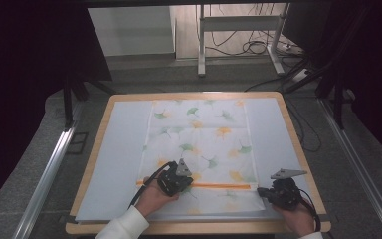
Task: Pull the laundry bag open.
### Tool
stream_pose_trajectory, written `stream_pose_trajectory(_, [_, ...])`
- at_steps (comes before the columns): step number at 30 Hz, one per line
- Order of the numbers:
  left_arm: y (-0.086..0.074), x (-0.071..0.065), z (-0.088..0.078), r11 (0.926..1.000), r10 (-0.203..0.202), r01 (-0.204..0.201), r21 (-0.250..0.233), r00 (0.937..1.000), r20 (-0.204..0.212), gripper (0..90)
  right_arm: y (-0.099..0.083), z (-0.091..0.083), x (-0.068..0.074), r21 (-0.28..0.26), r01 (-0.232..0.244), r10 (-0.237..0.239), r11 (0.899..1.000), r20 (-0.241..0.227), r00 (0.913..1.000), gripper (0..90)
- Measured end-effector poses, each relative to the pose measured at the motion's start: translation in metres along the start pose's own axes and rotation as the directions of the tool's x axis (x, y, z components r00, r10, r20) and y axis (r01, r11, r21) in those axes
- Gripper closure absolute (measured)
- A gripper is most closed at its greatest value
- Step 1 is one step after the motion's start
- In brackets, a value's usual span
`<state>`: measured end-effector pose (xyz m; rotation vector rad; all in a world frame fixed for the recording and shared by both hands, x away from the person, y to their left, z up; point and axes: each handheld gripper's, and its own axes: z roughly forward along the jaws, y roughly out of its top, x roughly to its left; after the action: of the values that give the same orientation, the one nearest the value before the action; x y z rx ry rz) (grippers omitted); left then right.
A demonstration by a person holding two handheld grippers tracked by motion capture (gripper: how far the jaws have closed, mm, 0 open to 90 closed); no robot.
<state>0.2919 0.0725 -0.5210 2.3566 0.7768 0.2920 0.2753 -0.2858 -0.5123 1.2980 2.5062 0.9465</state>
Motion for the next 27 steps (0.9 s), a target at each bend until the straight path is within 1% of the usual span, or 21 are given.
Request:
stream_pose_trajectory(2, [-0.002,0.002,-0.001,0.9999,-0.013,0.013,0.000,0.9999,0.001,90.0,0.000,0.000,0.000,0.000,0.000,0.000,1.000,0.000,1.0000,89.7])
stream_pose_trajectory(7, [-0.006,0.005,-0.004,0.9998,-0.018,0.018,0.004,0.9998,-0.006,90.0,0.000,0.000,0.000,0.000,0.001,-0.001,1.000,0.002,1.0000,89.7])
stream_pose_trajectory(10, [-0.011,0.007,-0.008,0.9998,-0.019,0.020,0.007,0.9996,-0.022,90.0,0.000,0.000,0.000,0.000,0.000,0.000,1.000,0.001,1.0000,89.7])
stream_pose_trajectory(20, [-0.024,0.015,-0.019,0.9984,-0.055,0.055,0.012,0.9977,-0.041,90.0,0.000,0.000,0.001,-0.002,0.002,-0.002,1.000,0.007,1.0000,89.7])
stream_pose_trajectory(27, [-0.031,0.019,-0.024,0.9974,-0.068,0.069,0.019,0.9959,-0.060,90.0,0.000,0.000,0.001,0.000,0.007,-0.007,1.000,0.010,0.9999,89.7])
